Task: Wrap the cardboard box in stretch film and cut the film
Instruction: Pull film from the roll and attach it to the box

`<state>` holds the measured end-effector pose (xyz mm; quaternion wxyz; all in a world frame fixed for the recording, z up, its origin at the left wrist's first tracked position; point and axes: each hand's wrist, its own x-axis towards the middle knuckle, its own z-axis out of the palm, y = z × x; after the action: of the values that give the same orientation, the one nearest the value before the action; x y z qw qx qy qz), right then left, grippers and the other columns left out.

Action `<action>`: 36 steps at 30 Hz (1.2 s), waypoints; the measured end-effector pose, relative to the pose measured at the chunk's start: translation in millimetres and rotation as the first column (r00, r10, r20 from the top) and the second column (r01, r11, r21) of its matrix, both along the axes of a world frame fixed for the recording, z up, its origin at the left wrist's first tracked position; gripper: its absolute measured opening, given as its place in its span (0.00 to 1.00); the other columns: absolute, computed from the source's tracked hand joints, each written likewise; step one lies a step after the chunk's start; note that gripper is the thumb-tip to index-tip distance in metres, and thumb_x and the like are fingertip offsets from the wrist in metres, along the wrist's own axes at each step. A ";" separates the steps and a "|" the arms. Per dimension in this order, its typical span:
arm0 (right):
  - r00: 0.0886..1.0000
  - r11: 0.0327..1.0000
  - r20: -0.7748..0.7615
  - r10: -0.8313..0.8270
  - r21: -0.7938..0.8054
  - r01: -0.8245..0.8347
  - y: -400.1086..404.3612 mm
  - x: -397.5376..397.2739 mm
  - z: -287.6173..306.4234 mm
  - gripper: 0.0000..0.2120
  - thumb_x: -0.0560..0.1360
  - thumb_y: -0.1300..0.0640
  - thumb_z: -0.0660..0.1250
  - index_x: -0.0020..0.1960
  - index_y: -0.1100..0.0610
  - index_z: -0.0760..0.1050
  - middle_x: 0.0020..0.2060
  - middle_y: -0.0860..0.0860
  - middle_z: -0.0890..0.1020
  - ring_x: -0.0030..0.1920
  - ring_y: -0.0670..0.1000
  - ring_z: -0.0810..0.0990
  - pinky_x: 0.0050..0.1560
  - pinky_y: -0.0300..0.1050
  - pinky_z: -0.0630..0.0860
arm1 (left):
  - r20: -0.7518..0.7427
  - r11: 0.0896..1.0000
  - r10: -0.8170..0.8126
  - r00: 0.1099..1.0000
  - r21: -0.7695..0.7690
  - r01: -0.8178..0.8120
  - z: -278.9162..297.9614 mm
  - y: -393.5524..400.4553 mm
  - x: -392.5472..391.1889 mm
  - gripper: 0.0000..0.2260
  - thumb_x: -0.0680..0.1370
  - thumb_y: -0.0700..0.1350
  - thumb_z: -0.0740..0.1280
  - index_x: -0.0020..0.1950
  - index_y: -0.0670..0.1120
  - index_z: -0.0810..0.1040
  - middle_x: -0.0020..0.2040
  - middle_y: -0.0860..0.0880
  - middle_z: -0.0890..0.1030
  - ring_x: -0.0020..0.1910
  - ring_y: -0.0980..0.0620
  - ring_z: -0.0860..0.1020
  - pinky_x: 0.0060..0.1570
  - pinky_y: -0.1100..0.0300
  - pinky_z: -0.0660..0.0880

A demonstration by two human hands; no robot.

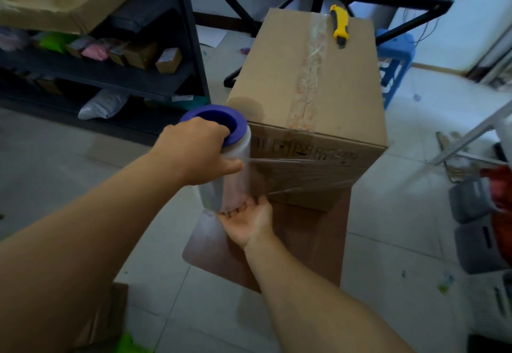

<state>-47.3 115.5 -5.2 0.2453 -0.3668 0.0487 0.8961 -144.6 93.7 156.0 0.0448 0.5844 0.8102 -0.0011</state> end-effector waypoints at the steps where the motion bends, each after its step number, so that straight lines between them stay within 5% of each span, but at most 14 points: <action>1: 1.000 1.000 0.001 0.003 -0.002 -0.003 -0.2 -0.9 0.1 0.22 0.80 0.43 0.51 0.57 0.57 0.76 0.54 0.58 0.79 0.62 0.59 0.73 0.70 0.60 0.63 | -0.004 1.000 -0.001 1.000 -0.009 0.001 1.8 1.3 0.0 0.18 0.71 0.63 0.67 0.34 0.51 0.66 0.32 0.52 0.72 0.31 0.56 0.69 0.38 0.55 0.67; 6: 0.999 0.999 0.021 0.034 -0.017 -0.034 2.0 -4.6 3.4 0.20 0.80 0.44 0.52 0.54 0.56 0.77 0.52 0.57 0.80 0.53 0.57 0.77 0.70 0.58 0.63 | -0.032 0.998 0.018 0.999 -0.057 -0.019 4.4 3.0 -0.9 0.19 0.71 0.63 0.66 0.34 0.50 0.67 0.31 0.52 0.72 0.30 0.56 0.69 0.37 0.56 0.68; 16: 0.997 0.995 -0.039 -0.063 -0.076 0.060 1.5 -20.1 22.6 0.24 0.81 0.44 0.49 0.49 0.59 0.77 0.48 0.59 0.81 0.50 0.58 0.78 0.62 0.56 0.68 | -0.127 0.998 -0.051 0.991 -0.028 0.048 25.7 1.4 -0.6 0.21 0.72 0.65 0.65 0.33 0.51 0.63 0.31 0.52 0.70 0.31 0.53 0.69 0.41 0.53 0.70; 24: 0.981 0.985 -0.109 -0.160 -0.075 0.153 -11.1 -40.7 15.6 0.20 0.81 0.47 0.53 0.54 0.59 0.78 0.52 0.61 0.81 0.56 0.61 0.77 0.67 0.60 0.67 | -0.139 0.993 -0.100 0.985 -0.078 0.090 27.6 -0.6 -18.2 0.22 0.70 0.65 0.67 0.34 0.52 0.60 0.32 0.53 0.68 0.30 0.56 0.65 0.40 0.54 0.69; 28: 0.978 0.986 -0.130 -0.164 -0.060 0.157 -15.4 -55.2 15.5 0.21 0.81 0.47 0.52 0.60 0.59 0.76 0.59 0.62 0.79 0.63 0.62 0.74 0.68 0.60 0.66 | -0.090 0.986 -0.117 0.989 -0.126 0.105 27.8 -5.0 -35.7 0.19 0.69 0.60 0.71 0.38 0.51 0.64 0.35 0.54 0.67 0.36 0.53 0.69 0.40 0.54 0.69; 36: 0.986 0.983 -0.015 -0.166 -0.084 0.164 -7.1 -77.0 -0.3 0.25 0.82 0.45 0.46 0.59 0.59 0.76 0.58 0.62 0.79 0.61 0.59 0.76 0.70 0.52 0.65 | -0.049 0.971 -0.163 0.985 -0.182 0.152 19.3 -9.5 -64.7 0.19 0.69 0.59 0.72 0.37 0.52 0.63 0.34 0.54 0.68 0.35 0.53 0.69 0.38 0.55 0.68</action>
<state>-124.3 108.4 -5.5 0.3028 -0.3612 0.1188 0.8739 -209.2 84.1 175.3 0.0706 0.6403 0.7589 -0.0956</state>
